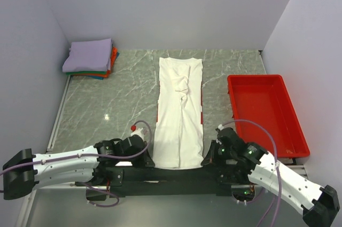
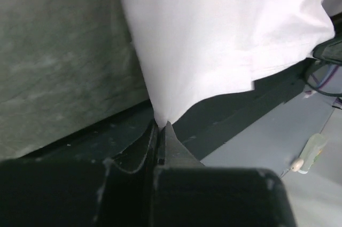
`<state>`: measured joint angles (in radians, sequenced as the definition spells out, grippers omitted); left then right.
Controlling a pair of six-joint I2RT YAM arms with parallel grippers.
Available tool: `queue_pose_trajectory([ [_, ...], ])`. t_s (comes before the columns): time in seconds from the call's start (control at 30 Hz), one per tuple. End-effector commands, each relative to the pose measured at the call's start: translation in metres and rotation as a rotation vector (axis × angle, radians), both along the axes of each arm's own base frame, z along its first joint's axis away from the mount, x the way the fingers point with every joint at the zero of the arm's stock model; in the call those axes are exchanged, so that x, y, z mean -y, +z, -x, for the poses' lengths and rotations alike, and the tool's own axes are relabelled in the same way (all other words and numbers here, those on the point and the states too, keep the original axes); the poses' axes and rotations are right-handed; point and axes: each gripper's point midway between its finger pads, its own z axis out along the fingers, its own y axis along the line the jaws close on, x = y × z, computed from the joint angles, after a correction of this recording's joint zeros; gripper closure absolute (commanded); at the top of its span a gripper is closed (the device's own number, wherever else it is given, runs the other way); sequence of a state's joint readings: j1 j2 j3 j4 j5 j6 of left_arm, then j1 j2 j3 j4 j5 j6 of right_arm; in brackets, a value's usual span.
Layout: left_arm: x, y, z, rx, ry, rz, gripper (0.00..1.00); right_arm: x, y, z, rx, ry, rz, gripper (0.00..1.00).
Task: Fold and stack the t-shirts
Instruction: Fold the tshirt
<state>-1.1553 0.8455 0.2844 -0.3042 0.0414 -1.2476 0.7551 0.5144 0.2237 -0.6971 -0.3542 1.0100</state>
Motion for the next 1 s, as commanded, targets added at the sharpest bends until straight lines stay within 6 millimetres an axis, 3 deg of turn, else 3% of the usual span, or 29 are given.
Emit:
queue_pose_trajectory([
  [0.0, 0.009, 0.038, -0.019, 0.123, -0.009, 0.007, 0.99, -0.007, 0.047, -0.026, 0.148, 0.003, -0.01, 1.0],
  [0.03, 0.014, 0.055, -0.026, 0.159, -0.001, 0.024, 1.0, -0.011, 0.068, -0.034, 0.197, 0.002, -0.026, 1.0],
  [0.2, 0.02, 0.087, -0.07, 0.257, 0.028, 0.027, 1.0, -0.009, 0.104, -0.072, 0.344, -0.011, 0.06, 1.0],
  [0.33, 0.03, 0.108, -0.122, 0.35, 0.116, 0.076, 1.0, -0.006, 0.106, -0.115, 0.418, -0.057, 0.133, 1.0],
  [0.37, 0.029, 0.102, -0.137, 0.342, 0.15, 0.054, 1.0, -0.006, 0.105, -0.123, 0.424, -0.065, 0.137, 1.0],
  [0.4, 0.036, 0.115, -0.153, 0.377, 0.184, 0.09, 1.0, -0.005, 0.104, -0.142, 0.438, -0.087, 0.151, 1.0],
  [0.47, 0.037, 0.107, -0.176, 0.369, 0.238, 0.074, 1.0, -0.007, 0.102, -0.16, 0.444, -0.104, 0.153, 1.0],
  [0.5, 0.041, 0.113, -0.187, 0.384, 0.256, 0.093, 1.0, -0.011, 0.108, -0.174, 0.475, -0.115, 0.136, 1.0],
  [0.57, 0.045, 0.107, -0.209, 0.38, 0.305, 0.087, 1.0, -0.011, 0.1, -0.193, 0.452, -0.139, 0.164, 1.0],
  [0.6, 0.051, 0.114, -0.219, 0.392, 0.31, 0.105, 1.0, -0.015, 0.108, -0.206, 0.474, -0.152, 0.151, 1.0],
  [0.63, 0.054, 0.114, -0.226, 0.392, 0.318, 0.106, 1.0, -0.013, 0.099, -0.215, 0.443, -0.167, 0.168, 1.0],
  [0.67, 0.054, 0.106, -0.237, 0.384, 0.34, 0.087, 1.0, -0.015, 0.104, -0.226, 0.454, -0.185, 0.157, 1.0],
  [0.7, 0.058, 0.111, -0.245, 0.391, 0.347, 0.093, 0.99, -0.016, 0.103, -0.231, 0.448, -0.189, 0.151, 1.0],
  [0.77, 0.059, 0.098, -0.257, 0.369, 0.363, 0.061, 1.0, -0.016, 0.096, -0.243, 0.425, -0.206, 0.154, 1.0],
  [0.8, 0.062, 0.101, -0.265, 0.373, 0.369, 0.067, 1.0, -0.018, 0.102, -0.252, 0.441, -0.216, 0.151, 1.0],
  [0.83, 0.062, 0.098, -0.27, 0.366, 0.375, 0.06, 1.0, -0.016, 0.094, -0.259, 0.425, -0.222, 0.177, 1.0],
  [0.97, 0.056, 0.087, -0.302, 0.348, 0.426, 0.029, 1.0, -0.015, 0.09, -0.287, 0.415, -0.249, 0.195, 1.0],
])
